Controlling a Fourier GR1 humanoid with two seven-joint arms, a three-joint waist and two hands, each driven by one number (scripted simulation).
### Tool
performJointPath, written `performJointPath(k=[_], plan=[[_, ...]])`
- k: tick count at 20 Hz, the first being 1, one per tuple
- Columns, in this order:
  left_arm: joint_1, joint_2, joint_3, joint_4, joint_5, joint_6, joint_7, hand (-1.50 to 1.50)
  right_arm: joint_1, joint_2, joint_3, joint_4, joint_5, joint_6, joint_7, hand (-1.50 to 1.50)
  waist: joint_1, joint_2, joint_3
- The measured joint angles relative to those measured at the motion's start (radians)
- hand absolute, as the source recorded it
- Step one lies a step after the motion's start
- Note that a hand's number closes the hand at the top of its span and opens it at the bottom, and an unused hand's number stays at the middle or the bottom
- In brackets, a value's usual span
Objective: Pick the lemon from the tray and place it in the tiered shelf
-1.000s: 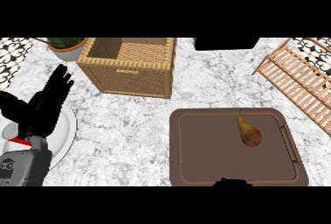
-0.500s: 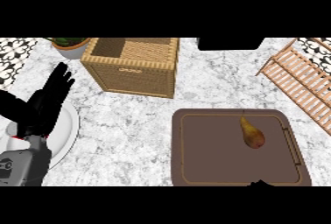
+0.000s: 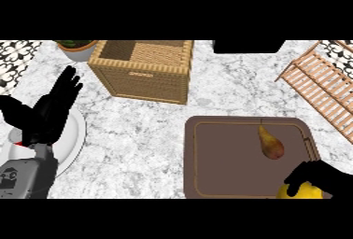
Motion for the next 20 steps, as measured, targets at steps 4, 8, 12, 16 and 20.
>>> performJointPath(k=[4,8,12,16,20], plan=[[0.002,0.002,0.002,0.006,0.001,-0.006,-0.002,0.00,-0.122,-0.016,-0.165,0.009,-0.018,0.079,0.056,1.50,-0.002,-0.001,0.000],[0.003,0.005,0.011,0.000,0.007,-0.006,0.002,0.00,-0.244,-0.035,-0.340,0.038,-0.065,0.163,0.096,1.50,-0.005,-0.003,0.001],[0.011,-0.001,0.005,-0.016,0.006,-0.003,0.012,0.00,-0.354,-0.054,-0.528,0.086,-0.232,0.221,0.110,1.50,-0.010,-0.006,0.002],[0.010,0.002,0.011,-0.018,0.008,-0.006,0.015,0.00,-0.445,-0.159,-0.761,0.181,-0.474,0.282,0.110,1.50,-0.011,-0.006,0.002],[0.022,-0.015,-0.007,-0.027,-0.007,-0.001,0.005,0.00,-0.506,-0.317,-0.948,0.368,-0.640,0.332,0.057,1.50,-0.004,-0.004,0.002]])
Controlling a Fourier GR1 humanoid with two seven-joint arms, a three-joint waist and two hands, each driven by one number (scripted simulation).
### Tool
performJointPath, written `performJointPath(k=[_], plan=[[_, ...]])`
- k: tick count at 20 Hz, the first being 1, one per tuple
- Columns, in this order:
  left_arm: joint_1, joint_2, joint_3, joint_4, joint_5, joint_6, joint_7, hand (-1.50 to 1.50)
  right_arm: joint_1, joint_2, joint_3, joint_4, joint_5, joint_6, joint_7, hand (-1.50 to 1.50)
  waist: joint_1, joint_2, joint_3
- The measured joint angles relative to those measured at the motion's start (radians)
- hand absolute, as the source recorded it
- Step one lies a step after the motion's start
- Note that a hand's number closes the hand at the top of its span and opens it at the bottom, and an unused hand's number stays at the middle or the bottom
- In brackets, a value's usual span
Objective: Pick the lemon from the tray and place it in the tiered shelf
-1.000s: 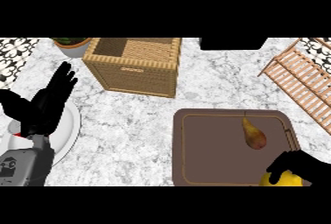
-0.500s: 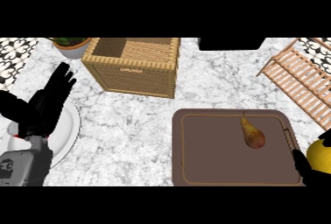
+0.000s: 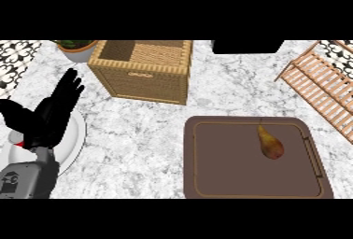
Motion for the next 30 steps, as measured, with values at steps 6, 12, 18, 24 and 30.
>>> performJointPath(k=[6,12,18,24,30], plan=[[-0.028,0.009,0.019,0.028,0.001,-0.015,-0.008,0.00,-0.019,-0.169,-0.112,0.290,-0.063,0.015,-0.159,1.50,0.010,0.003,0.000],[-0.038,0.005,0.027,0.048,-0.003,-0.028,-0.016,0.00,-0.042,-0.276,-0.090,0.551,-0.021,-0.043,-0.337,1.50,0.016,0.005,0.000],[-0.054,-0.010,0.026,0.049,-0.013,-0.020,0.004,0.00,-0.070,-0.364,-0.085,0.717,-0.024,-0.080,-0.392,-1.50,0.016,0.005,-0.001],[-0.059,-0.021,0.019,0.060,-0.026,-0.021,-0.009,0.00,-0.152,-0.388,-0.061,0.930,0.043,-0.253,-0.460,-1.50,0.025,0.007,0.000],[-0.074,-0.011,0.031,0.060,-0.019,-0.032,0.004,0.00,-0.245,-0.461,-0.082,1.151,0.014,-0.334,-0.614,-1.50,0.027,0.007,0.001]])
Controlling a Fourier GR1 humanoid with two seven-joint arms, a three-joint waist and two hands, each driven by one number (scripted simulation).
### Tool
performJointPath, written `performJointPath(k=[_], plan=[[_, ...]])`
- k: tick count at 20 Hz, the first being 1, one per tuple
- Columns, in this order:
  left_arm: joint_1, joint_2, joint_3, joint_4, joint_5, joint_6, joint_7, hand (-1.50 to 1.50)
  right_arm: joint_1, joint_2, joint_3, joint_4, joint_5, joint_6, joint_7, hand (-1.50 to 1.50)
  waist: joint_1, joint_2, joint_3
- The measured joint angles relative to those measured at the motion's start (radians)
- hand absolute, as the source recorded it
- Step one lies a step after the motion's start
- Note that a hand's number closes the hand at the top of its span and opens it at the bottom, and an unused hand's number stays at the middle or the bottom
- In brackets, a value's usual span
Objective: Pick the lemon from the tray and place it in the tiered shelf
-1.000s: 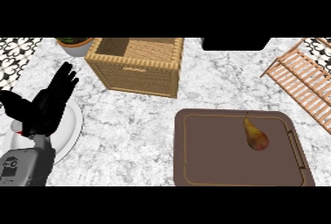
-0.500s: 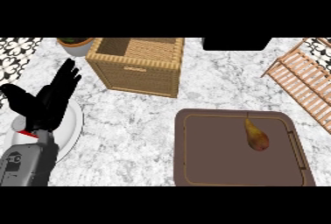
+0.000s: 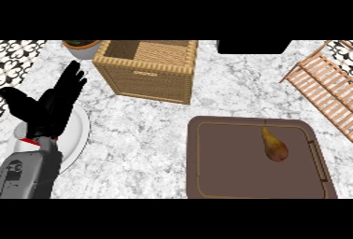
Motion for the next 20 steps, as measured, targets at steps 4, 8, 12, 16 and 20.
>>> performJointPath(k=[4,8,12,16,20], plan=[[0.004,0.001,0.005,0.001,0.002,-0.008,-0.007,0.00,-0.043,-0.085,-0.015,0.138,-0.037,0.025,-0.060,-1.50,0.000,0.000,0.000],[0.025,-0.008,0.001,-0.018,0.004,-0.008,-0.004,0.00,-0.047,-0.188,-0.013,0.261,-0.067,0.183,-0.048,-1.50,0.000,0.000,0.000],[0.030,-0.007,0.001,-0.023,0.000,-0.007,-0.004,0.00,-0.023,-0.301,-0.033,0.392,-0.089,0.309,-0.069,-1.50,-0.001,0.001,0.001],[0.028,-0.003,0.010,-0.028,0.004,-0.005,0.005,0.00,0.039,-0.397,-0.070,0.490,-0.112,0.406,-0.133,-1.50,-0.010,0.001,0.003],[0.032,-0.002,0.017,-0.022,0.003,-0.002,-0.003,0.00,0.088,-0.453,-0.098,0.545,-0.142,0.456,-0.144,-1.50,-0.019,0.000,0.005]])
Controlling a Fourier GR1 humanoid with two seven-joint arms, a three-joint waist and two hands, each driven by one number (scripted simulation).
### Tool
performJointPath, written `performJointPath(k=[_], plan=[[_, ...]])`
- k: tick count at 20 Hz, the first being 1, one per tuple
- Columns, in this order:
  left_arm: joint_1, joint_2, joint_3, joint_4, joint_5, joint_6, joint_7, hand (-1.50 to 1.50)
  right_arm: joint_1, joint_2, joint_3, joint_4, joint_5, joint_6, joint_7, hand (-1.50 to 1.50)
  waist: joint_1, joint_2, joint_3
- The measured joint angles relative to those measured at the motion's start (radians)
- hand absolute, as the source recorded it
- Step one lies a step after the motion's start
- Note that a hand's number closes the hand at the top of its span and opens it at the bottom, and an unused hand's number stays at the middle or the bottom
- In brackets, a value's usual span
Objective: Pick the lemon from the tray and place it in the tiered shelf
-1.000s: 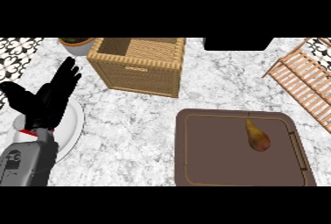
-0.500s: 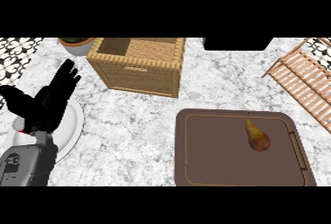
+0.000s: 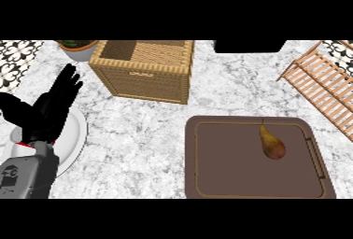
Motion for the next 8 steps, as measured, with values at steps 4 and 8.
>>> performJointPath(k=[4,8], plan=[[0.010,-0.005,0.003,0.008,0.002,-0.001,-0.013,0.00,0.050,-0.014,-0.004,-0.007,-0.018,0.023,-0.032,-1.50,-0.014,-0.003,0.002],[0.018,-0.006,0.000,0.000,-0.004,0.004,-0.010,0.00,0.103,-0.021,0.005,-0.049,-0.027,0.017,-0.079,-1.50,-0.022,-0.007,0.002]])
